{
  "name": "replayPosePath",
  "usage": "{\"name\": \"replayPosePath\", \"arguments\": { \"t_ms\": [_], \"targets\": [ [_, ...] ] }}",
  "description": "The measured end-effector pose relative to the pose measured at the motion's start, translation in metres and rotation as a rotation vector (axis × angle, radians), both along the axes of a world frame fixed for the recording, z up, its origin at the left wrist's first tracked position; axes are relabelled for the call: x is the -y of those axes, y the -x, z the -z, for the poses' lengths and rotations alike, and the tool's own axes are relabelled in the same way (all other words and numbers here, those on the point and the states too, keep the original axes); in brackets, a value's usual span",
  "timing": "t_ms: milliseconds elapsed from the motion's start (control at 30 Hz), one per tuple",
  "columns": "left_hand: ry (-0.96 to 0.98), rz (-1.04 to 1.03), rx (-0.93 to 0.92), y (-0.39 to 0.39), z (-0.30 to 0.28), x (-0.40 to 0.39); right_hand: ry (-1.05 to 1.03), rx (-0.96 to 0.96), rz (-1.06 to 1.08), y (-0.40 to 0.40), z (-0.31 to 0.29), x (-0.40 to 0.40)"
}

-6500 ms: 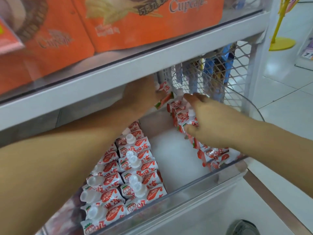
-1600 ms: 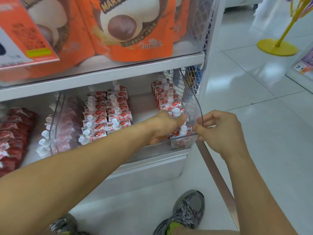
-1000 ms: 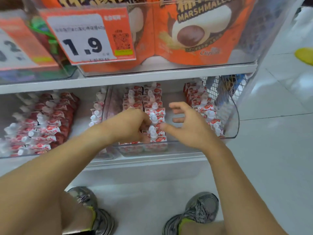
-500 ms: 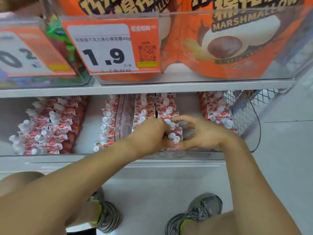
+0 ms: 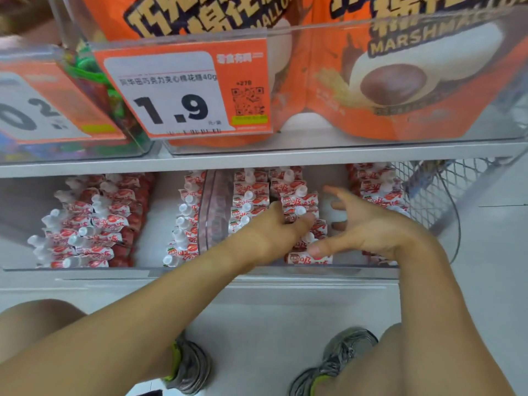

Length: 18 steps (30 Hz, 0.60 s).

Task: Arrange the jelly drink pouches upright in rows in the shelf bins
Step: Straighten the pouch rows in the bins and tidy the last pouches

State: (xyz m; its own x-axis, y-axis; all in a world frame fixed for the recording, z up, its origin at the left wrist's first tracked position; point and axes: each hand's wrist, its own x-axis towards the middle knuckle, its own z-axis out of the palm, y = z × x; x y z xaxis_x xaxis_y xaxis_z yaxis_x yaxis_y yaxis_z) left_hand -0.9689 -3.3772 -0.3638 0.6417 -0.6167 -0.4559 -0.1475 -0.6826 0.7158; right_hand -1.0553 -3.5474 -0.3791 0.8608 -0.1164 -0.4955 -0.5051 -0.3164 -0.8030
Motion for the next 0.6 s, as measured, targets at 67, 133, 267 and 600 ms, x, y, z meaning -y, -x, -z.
{"name": "replayPosePath", "arguments": {
  "t_ms": [67, 133, 267, 600],
  "targets": [
    [0.018, -0.055, -0.091, 0.001, 0.008, 0.009, -0.034, 0.014, -0.022, -0.004, 0.004, -0.003],
    [0.1, -0.1, -0.191, 0.001, 0.017, 0.012, -0.068, 0.021, -0.049, -0.006, 0.015, -0.003],
    [0.252, -0.263, -0.497, 0.001, 0.02, 0.016, -0.194, 0.039, 0.011, 0.002, 0.019, 0.003],
    [0.307, -0.517, -0.243, -0.004, 0.035, 0.046, -0.098, 0.18, 0.244, -0.021, 0.038, -0.007]
  ]
}}
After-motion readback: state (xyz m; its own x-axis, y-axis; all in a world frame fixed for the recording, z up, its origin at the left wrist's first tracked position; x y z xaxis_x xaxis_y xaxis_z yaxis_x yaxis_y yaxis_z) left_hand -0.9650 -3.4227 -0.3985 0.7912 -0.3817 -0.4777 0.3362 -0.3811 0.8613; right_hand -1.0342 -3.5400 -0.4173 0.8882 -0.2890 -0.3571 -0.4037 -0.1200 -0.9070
